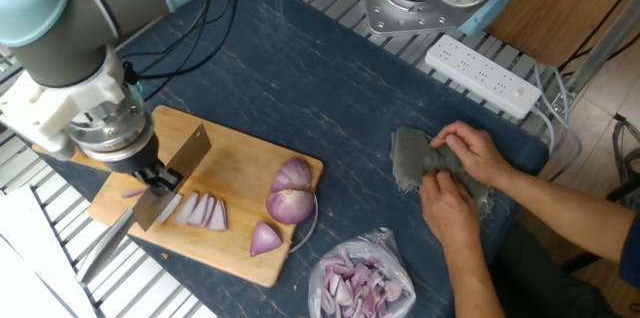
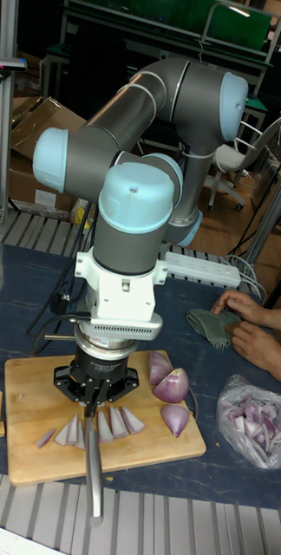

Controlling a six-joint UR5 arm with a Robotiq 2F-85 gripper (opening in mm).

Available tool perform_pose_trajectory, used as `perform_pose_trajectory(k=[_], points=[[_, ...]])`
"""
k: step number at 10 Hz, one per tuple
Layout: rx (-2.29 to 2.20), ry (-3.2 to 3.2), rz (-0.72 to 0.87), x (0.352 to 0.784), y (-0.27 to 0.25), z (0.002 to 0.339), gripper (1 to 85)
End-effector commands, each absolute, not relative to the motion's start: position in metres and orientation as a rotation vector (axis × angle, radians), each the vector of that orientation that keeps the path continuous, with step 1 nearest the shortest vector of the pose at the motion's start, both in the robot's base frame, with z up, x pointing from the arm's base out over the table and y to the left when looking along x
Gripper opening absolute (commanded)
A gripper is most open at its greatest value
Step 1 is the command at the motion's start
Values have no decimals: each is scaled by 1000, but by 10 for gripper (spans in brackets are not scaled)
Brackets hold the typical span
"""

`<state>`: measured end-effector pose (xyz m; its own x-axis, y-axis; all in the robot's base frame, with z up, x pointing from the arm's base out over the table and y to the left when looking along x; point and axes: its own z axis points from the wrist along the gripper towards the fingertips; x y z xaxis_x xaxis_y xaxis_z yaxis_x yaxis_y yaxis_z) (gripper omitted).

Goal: Chop the onions

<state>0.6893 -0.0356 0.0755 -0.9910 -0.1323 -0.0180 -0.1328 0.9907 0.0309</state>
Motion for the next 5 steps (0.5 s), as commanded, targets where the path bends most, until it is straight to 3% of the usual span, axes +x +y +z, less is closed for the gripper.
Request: perform_pose_trajectory(k=[1, 3, 5], points=[[-227, 3123, -2, 671, -38, 89, 10], [-328, 3096, -140, 669, -55, 101, 10], [-320, 3103, -91, 668, -38, 106, 10]])
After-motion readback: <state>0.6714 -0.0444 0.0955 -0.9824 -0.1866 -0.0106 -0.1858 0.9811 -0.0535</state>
